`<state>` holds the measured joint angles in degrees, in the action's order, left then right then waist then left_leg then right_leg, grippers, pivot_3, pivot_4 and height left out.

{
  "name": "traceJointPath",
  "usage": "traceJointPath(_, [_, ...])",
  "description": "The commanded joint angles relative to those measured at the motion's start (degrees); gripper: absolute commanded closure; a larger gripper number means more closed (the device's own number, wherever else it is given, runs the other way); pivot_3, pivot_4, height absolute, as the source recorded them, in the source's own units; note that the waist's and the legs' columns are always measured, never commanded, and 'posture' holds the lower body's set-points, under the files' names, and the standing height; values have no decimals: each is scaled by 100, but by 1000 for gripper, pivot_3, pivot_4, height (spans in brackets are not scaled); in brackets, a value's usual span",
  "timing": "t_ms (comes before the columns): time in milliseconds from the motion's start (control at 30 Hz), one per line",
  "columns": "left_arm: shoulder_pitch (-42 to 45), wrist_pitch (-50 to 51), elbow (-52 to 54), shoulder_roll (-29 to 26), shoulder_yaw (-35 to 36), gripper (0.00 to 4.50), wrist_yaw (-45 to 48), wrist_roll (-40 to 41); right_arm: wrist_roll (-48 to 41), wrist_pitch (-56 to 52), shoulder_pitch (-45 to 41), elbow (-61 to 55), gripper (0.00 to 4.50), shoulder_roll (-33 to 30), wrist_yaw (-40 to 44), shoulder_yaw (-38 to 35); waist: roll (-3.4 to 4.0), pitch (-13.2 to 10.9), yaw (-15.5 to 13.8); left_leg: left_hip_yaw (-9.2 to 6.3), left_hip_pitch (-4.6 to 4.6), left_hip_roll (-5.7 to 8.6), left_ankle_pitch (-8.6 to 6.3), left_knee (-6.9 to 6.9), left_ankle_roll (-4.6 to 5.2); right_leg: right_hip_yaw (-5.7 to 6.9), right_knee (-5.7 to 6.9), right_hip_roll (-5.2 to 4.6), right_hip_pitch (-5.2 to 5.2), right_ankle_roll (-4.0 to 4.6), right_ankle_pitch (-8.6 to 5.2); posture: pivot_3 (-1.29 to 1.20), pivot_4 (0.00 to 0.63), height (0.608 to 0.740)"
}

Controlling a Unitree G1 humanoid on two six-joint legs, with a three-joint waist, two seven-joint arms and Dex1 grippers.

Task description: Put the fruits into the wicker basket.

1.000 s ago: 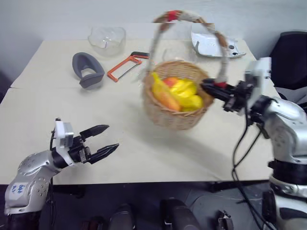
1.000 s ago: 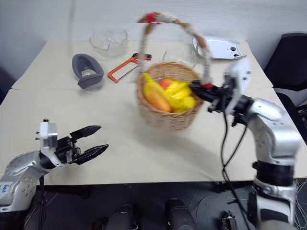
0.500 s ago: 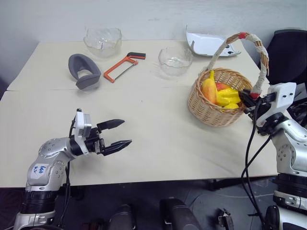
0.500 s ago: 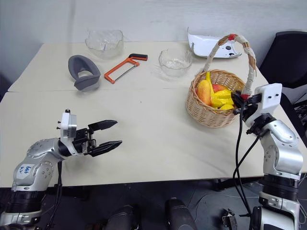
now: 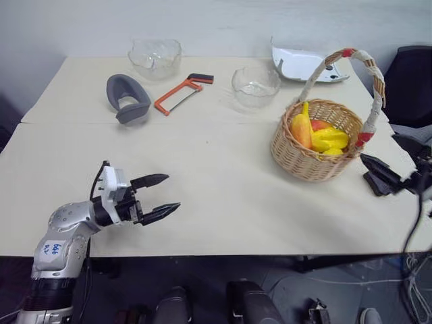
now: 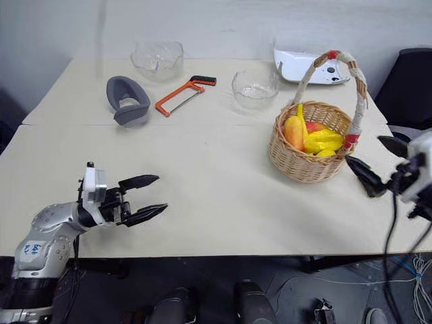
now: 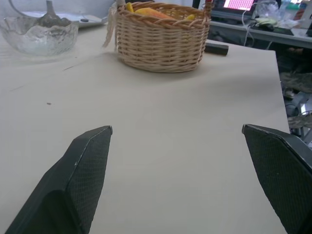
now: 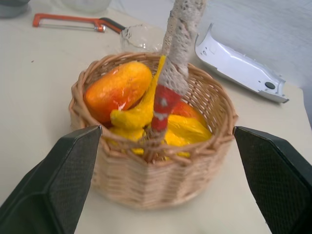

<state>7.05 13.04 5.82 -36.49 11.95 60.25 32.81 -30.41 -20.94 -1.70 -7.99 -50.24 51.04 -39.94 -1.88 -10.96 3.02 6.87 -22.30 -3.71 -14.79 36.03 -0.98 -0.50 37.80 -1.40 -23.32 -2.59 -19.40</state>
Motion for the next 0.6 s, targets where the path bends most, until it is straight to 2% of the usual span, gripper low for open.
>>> traceJointPath(33, [-207,-131,165,-190,126,0,114,-103,345,1207,580,170,39,80,666,-221,-4,2,12,-2,7,0,0,0,0,1,-2,0,8,0,0,0,150,740])
traceJointPath(100, [-262,-256,77,-274,124,0,126,-256,575,2092,956,421,39,165,1158,-55,-5,1,21,-2,22,0,-1,-4,3,3,-14,1,29,0,0,0,150,740])
traceJointPath(167, [-293,-415,-112,-343,156,0,47,-471,576,2452,1222,396,39,364,1400,207,-4,1,25,-2,30,-1,0,-8,6,4,-24,1,42,0,0,0,150,740])
traceJointPath(267, [-491,-934,-363,-393,142,0,-10,-912,708,2869,1443,-71,39,713,1571,1010,-1,2,48,1,43,-1,0,-10,7,2,-25,-2,53,1,1,0,150,740])
traceJointPath(433, [-743,-1541,-453,-246,113,0,-335,-1347,1131,3472,1089,-68,39,1335,1578,2461,-2,1,36,2,77,-4,-1,-33,5,3,-27,-4,75,8,-2,0,150,740])
traceJointPath(600, [-1060,-1424,4,-193,275,0,-607,-1246,1475,3653,304,433,39,1871,1091,3211,-3,0,21,3,78,-2,-2,-36,3,4,-28,-13,76,12,0,0,150,740])
